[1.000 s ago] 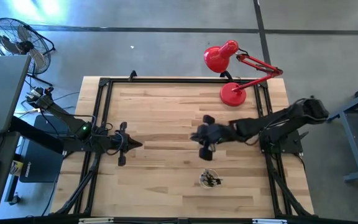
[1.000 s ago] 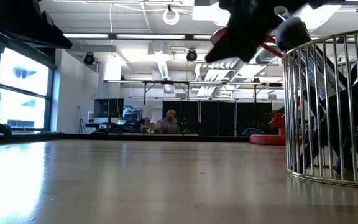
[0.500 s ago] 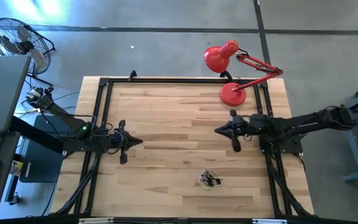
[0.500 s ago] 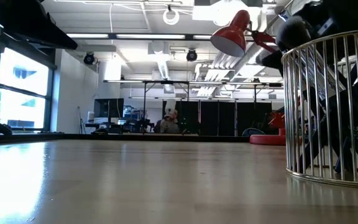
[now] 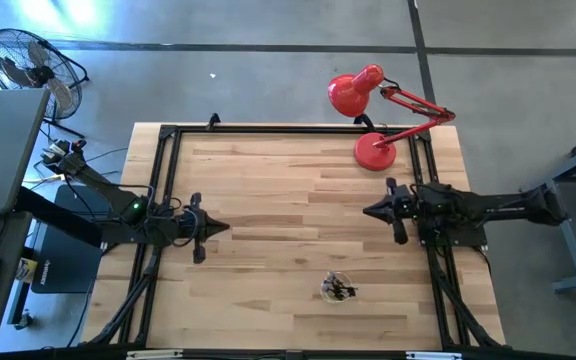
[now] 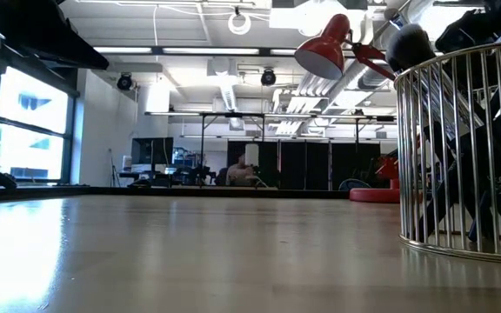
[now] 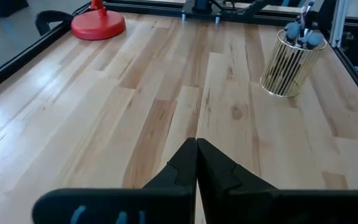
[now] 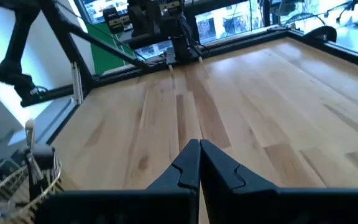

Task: Pick & Place Makeup Brushes
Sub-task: Return to Home Position

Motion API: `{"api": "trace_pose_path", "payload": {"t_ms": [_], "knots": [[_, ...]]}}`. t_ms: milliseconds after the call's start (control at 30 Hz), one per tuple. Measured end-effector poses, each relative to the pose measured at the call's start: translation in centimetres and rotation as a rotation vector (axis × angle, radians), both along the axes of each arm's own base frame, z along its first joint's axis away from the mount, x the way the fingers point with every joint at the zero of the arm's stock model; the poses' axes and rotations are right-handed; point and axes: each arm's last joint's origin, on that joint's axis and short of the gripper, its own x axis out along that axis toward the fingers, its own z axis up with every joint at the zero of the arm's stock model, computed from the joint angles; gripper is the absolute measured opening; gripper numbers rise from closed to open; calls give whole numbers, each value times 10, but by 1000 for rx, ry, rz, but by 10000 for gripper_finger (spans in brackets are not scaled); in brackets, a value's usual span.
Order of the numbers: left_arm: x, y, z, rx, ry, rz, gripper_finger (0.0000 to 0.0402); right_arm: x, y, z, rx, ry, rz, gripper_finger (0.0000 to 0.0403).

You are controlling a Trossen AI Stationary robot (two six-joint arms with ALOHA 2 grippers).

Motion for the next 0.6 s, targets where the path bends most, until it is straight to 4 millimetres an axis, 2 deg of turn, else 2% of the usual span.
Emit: {"api": "trace_pose_path", "payload": {"t_ms": [333,600], "knots": [[0,0,0,-33,-8,20,1,-16,2,-15,-1,105,45,0],[0,0,0,-49,-10,26,1,-21,2,-13,-55,83,55,0]]}}
